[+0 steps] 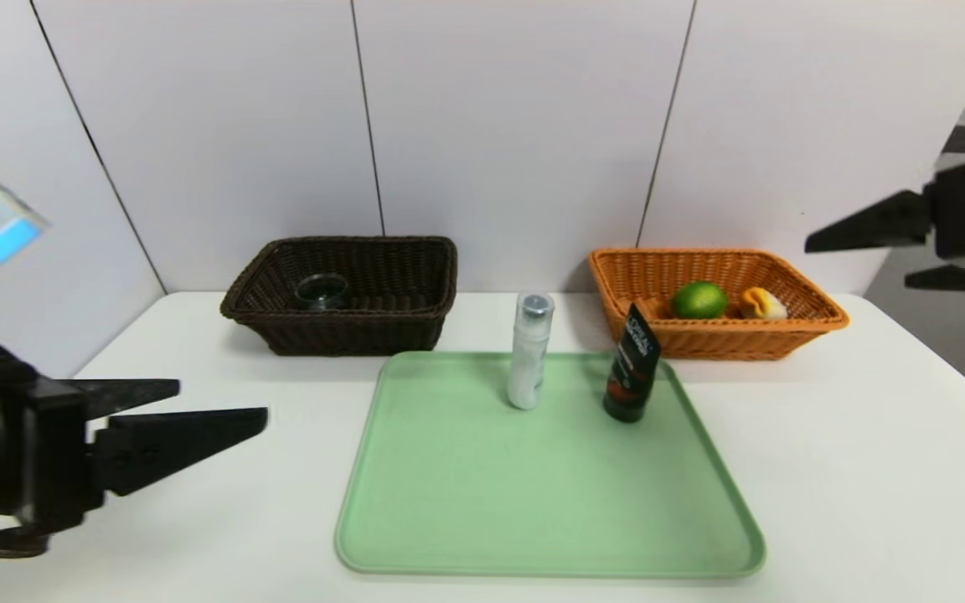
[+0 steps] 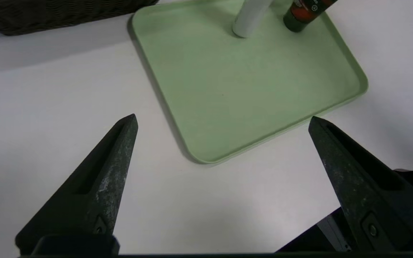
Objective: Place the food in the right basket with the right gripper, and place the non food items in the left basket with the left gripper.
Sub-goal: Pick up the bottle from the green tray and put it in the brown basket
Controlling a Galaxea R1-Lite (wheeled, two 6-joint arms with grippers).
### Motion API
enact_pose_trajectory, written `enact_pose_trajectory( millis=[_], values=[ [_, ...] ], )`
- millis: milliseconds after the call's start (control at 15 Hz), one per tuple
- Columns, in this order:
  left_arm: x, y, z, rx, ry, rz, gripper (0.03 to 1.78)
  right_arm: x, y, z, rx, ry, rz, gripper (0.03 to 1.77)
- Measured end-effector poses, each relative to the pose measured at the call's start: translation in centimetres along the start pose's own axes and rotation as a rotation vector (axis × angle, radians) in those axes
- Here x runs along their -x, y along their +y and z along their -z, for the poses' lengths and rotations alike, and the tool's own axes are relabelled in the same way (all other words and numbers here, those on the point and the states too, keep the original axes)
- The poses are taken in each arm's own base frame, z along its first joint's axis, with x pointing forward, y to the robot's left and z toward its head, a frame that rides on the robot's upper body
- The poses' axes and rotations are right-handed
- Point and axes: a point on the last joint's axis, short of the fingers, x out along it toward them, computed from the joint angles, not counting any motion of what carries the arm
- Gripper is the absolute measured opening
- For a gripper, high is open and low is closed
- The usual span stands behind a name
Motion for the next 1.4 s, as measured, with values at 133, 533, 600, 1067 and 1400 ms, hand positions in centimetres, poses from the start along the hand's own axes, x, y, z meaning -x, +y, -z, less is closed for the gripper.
enact_pose_trajectory(
  millis=[133, 533, 600, 1067, 1400],
  values=[
    [-3.9, -2.0, 0.2, -0.027, 0.014, 0.009, 1.69, 2.4, -1.3, 3.8, 0.073, 0.011, 0.025, 1.68],
    [-15.2, -7.1, 2.9, -0.058, -0.096, 0.048, 1.69, 6.8, -3.5, 8.6, 0.184, -0.285, 0.101, 1.69],
    [-16.5, -7.5, 3.2, -0.069, -0.098, 0.045, 1.69, 6.5, -3.7, 8.9, 0.189, -0.317, 0.095, 1.69],
    [-24.5, -9.0, 5.7, -0.157, -0.147, -0.016, 1.69, 2.8, -3.5, 6.8, 0.22, -0.594, 0.065, 1.7],
    [-27.2, -9.5, 5.8, -0.194, -0.166, -0.1, 1.69, 0.3, -3.5, 6.3, 0.225, -0.51, 0.046, 1.7]
  ],
)
